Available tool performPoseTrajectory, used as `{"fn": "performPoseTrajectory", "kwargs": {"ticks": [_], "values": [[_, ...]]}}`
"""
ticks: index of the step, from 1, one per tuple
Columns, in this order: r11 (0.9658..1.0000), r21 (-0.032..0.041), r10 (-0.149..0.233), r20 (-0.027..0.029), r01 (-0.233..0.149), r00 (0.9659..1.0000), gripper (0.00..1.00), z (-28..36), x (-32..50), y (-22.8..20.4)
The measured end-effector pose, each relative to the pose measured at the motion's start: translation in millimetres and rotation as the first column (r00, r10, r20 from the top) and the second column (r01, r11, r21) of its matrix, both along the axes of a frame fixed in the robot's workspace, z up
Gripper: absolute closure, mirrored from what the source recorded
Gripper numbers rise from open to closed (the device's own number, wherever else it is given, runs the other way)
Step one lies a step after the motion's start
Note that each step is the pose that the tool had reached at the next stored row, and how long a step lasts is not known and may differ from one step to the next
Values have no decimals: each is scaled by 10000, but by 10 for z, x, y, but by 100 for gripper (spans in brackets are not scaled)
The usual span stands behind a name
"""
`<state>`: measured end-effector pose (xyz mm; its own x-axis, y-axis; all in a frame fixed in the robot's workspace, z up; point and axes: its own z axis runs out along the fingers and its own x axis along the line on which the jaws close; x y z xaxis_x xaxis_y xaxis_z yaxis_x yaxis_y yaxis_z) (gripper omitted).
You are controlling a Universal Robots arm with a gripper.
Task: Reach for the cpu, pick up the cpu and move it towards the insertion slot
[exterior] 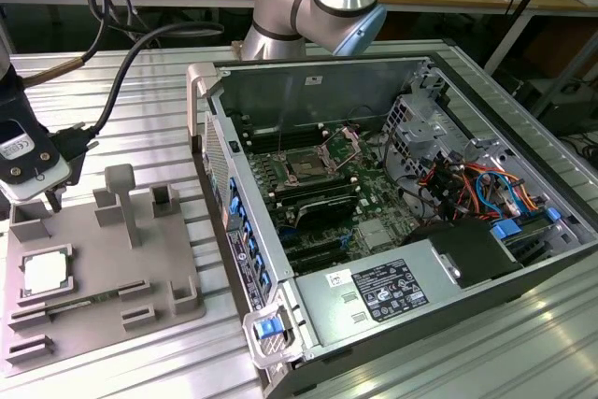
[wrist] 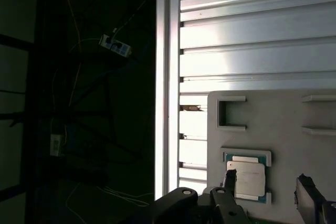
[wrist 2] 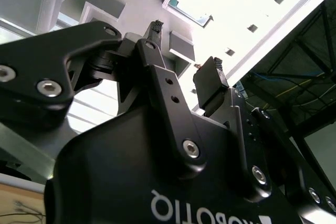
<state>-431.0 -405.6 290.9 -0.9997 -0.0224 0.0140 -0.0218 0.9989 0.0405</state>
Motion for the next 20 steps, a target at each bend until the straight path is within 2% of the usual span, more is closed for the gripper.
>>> {"fn": "performPoseTrajectory", "kwargs": {"ticks": [3, 6, 14, 17, 18, 19, 20], "values": [[10000, 3, 24, -6, -24, 10000, 47, -19, 0, -4], [9997, 4, 234, -62, -234, 9997, 47, -72, 0, -11], [9995, 69, 306, -64, -306, 9995, 47, -238, -51, -127], [9995, 114, 308, -63, -308, 9995, 47, -292, -87, -146], [9994, 153, 313, -61, -312, 9995, 40, -321, -99, -160], [9994, 178, 312, -59, -311, 9995, 40, -338, -105, -165], [9994, 179, 312, -60, -311, 9995, 34, -341, -106, -166]]}}
